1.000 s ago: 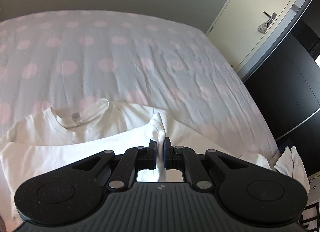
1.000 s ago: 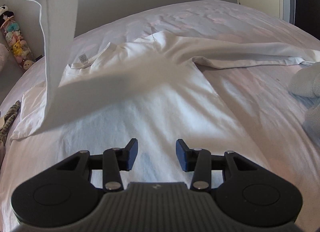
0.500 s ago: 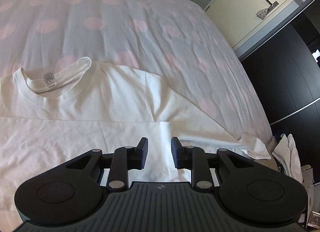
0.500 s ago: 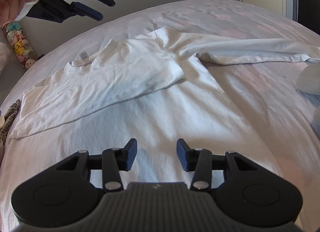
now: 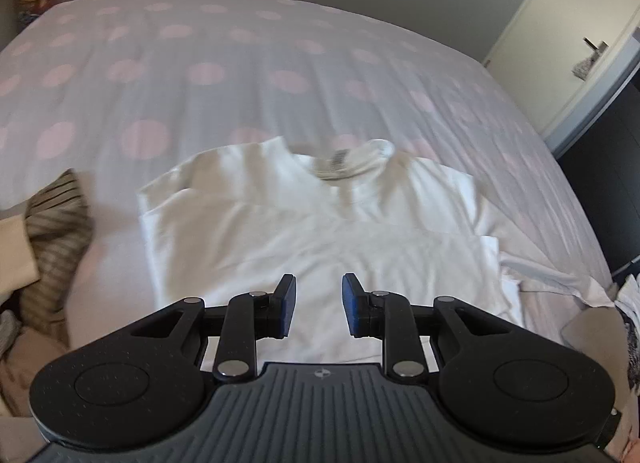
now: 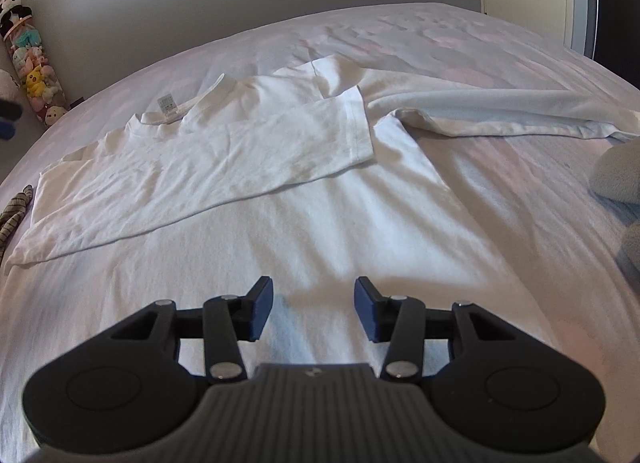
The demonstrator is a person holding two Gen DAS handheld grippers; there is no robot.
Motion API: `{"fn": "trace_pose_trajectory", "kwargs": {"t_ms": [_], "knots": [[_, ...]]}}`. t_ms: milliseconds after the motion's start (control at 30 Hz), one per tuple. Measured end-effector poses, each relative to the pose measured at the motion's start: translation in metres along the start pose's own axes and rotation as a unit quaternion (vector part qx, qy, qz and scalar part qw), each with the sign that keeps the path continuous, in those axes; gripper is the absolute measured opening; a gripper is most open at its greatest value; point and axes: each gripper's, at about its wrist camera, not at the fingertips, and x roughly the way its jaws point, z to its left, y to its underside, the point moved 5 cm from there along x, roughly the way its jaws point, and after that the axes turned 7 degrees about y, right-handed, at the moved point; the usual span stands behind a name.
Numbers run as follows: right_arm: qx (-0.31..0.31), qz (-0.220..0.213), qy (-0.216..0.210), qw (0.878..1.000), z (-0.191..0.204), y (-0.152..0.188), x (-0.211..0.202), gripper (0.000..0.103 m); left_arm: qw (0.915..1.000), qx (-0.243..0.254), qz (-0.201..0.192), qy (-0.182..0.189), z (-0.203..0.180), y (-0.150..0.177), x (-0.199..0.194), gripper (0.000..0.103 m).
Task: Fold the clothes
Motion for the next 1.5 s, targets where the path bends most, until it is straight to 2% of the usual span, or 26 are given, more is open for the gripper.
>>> {"fn": "trace_pose_trajectory", "kwargs": {"t_ms": [133,300,467,633,667,733,833,1000,1133,1267,1367,1500], "knots": [[-0.006,-0.003,0.005,1.000,0.003,0.000,0.000,0.050,0.9988,-0.007,-0.004,-0.047,0.053,0.026,-0.008,0.022],[-0.014,-0.006,0.008,1.000,0.006,0.001,0.001,0.054,0.9947,0.034,0.023,-0.094,0.087,0.067,0.008,0.022],[-0.021,-0.009,0.011,1.000,0.010,0.001,0.003,0.057,0.9878,0.100,0.054,-0.106,0.090,0.099,0.030,0.022],[-0.031,-0.011,0.012,0.999,0.014,0.002,0.006,0.062,0.9694,0.189,0.037,-0.152,0.079,0.098,0.043,0.022],[-0.033,-0.011,0.012,0.999,0.015,0.002,0.006,0.062,0.9675,0.199,0.035,-0.152,0.077,0.096,0.045,0.021],[-0.035,-0.012,0.011,0.999,0.016,0.002,0.007,0.063,0.9653,0.214,0.031,-0.146,0.070,0.094,0.046,0.006],[-0.036,-0.012,0.011,0.999,0.015,0.003,0.008,0.063,0.9563,0.240,0.039,-0.162,0.064,0.096,0.046,0.004],[-0.040,-0.012,0.013,0.999,0.016,0.004,0.008,0.063,0.9608,0.205,0.063,-0.175,0.087,0.102,0.044,0.000],[-0.040,-0.012,0.013,0.999,0.016,0.003,0.007,0.063,0.9725,0.166,0.061,-0.151,0.093,0.097,0.036,0.001],[-0.044,-0.019,0.019,0.999,0.017,0.000,0.003,0.063,0.9807,0.136,0.041,-0.134,0.095,0.072,0.019,0.002],[-0.054,-0.029,0.019,0.998,0.021,-0.005,-0.003,0.063,0.9858,0.114,0.026,-0.121,0.097,0.052,0.007,0.007],[-0.080,-0.038,0.016,0.996,0.031,-0.023,0.000,0.063,0.9897,0.088,0.005,-0.113,0.100,0.016,0.005,0.007]]}}
